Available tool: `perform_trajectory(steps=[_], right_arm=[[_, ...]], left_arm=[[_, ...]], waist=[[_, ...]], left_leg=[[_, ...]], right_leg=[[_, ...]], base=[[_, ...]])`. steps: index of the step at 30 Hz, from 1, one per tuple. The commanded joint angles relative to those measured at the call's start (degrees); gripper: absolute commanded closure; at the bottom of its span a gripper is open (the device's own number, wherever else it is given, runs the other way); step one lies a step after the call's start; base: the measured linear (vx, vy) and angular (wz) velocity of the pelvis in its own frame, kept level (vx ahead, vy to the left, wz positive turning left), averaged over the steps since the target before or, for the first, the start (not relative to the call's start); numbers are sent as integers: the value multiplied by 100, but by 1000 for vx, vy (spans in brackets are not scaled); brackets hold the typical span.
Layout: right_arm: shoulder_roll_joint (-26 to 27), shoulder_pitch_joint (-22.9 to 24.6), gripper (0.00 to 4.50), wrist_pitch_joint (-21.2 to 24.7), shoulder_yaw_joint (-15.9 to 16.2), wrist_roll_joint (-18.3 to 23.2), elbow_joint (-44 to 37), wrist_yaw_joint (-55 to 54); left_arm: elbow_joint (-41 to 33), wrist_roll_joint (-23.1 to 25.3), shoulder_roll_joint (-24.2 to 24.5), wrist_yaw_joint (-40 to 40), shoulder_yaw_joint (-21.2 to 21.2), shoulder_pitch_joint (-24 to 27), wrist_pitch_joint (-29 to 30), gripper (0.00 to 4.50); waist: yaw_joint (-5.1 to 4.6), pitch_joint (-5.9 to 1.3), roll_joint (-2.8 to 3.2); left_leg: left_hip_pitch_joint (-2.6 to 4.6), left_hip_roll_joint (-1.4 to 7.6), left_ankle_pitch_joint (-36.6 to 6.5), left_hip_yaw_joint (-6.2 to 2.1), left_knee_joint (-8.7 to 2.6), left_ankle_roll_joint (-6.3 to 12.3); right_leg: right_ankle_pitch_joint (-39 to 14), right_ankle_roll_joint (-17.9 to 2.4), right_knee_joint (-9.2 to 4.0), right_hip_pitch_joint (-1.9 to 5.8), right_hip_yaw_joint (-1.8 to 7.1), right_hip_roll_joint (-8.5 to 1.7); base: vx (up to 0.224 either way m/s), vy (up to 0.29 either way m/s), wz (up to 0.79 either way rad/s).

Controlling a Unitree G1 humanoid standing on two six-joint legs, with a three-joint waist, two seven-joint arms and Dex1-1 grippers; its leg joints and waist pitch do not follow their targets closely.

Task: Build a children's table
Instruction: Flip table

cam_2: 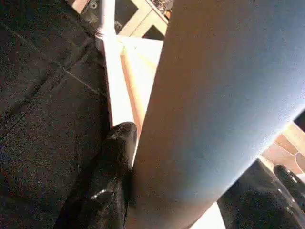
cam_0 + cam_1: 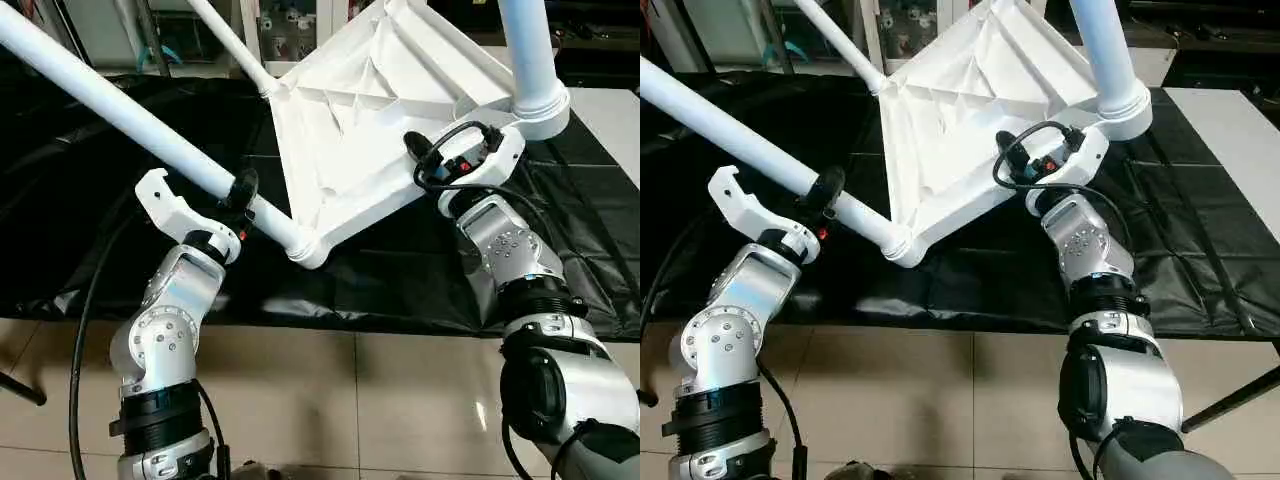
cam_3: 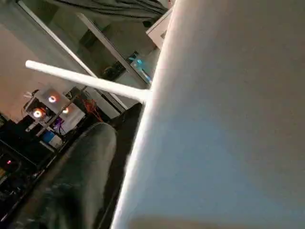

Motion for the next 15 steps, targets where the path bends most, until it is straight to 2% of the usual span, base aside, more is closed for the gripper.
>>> perform_trajectory(steps=[1, 3, 6, 7, 10, 15], right_arm=[[-9, -175, 141, -94, -63, -75, 103, 25], [-14, -223, 157, -198, -135, -87, 217, -53], [-34, -260, 184, -270, -191, -83, 297, -131], [-34, -260, 184, -270, -191, -83, 297, -131], [-57, -283, 221, -326, -223, -78, 320, -173], [-129, -349, 237, -551, -287, -172, 280, -460]], left_arm=[[47, -281, -79, -17, 30, 125, 97, 240], [32, -279, -65, -8, 31, 141, 93, 241], [38, -264, -60, -5, 25, 141, 83, 241], [38, -264, -60, -5, 25, 141, 83, 241], [50, -231, -44, -14, 11, 142, 75, 241], [96, -119, 2, -6, -24, 150, 45, 241]], waist=[[26, -486, -170], [19, -478, -170], [22, -460, -164], [22, -457, -164], [22, -455, -163], [17, -456, -156]], left_leg=[[123, 180, 414, -6, -280, 909], [118, 182, 344, 3, -274, 917], [129, 194, 119, 4, -291, 820], [131, 192, 89, 5, -293, 799], [135, 190, 25, 4, -298, 740], [137, 185, 0, 6, -298, 704]], right_leg=[[875, -1815, -254, 275, 43, -150], [801, -1829, -258, 257, 44, -153], [524, -1793, -280, 249, 47, -155], [491, -1787, -284, 248, 48, -154], [433, -1748, -286, 245, 53, -152], [448, -1726, -285, 236, 52, -145]], base=[[0, 0, 0], [0, 0, 0], [0, 0, 0], [0, 0, 0], [0, 0, 0], [0, 0, 0]])
